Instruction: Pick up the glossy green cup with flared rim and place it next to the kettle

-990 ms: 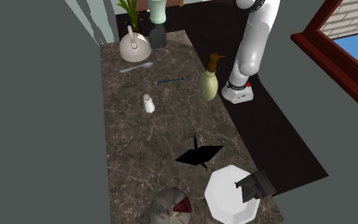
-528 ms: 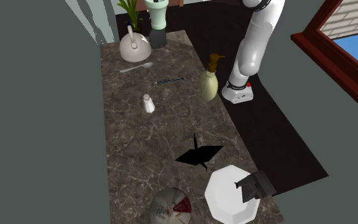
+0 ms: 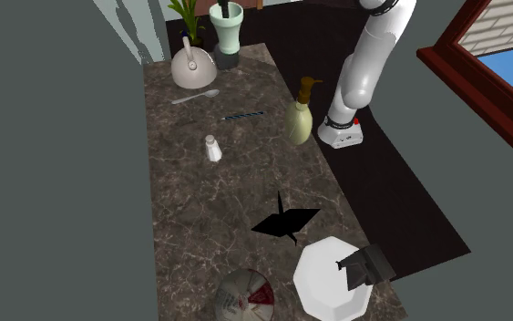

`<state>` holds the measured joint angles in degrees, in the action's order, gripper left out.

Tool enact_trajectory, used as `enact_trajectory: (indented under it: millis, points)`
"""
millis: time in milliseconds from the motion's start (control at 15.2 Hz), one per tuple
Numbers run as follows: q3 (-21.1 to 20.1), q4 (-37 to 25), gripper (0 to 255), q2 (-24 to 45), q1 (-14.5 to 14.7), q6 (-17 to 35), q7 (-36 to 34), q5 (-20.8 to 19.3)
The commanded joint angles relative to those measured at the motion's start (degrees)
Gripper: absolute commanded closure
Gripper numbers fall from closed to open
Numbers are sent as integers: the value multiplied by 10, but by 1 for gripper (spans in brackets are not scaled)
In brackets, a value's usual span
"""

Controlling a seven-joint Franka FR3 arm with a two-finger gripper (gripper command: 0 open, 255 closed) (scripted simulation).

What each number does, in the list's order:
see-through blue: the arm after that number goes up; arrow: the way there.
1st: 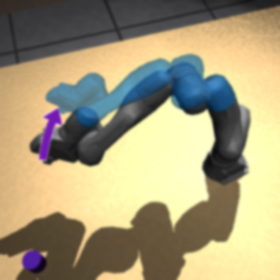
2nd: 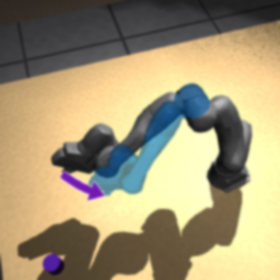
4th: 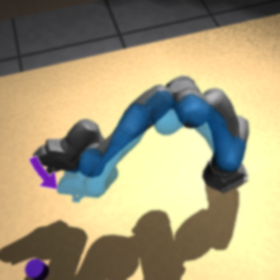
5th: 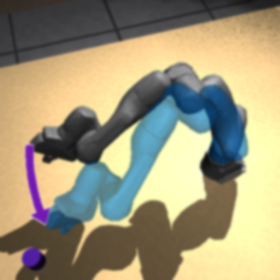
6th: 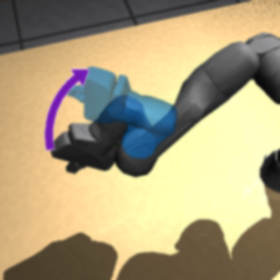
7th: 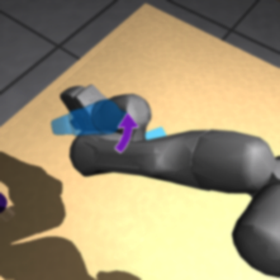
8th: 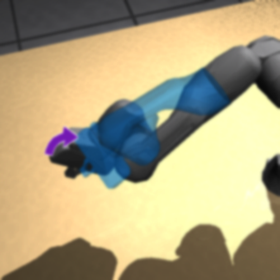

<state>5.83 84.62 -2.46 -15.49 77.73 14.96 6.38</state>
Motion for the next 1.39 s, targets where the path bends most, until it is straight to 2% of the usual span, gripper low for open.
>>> enact_trajectory:
  millis: [0, 1320]
  points:
    - [-1, 19, 255, -4, 1, 17, 0, -1]
    - [-4, 217, 255, -39, 2, 178, 13, -4]
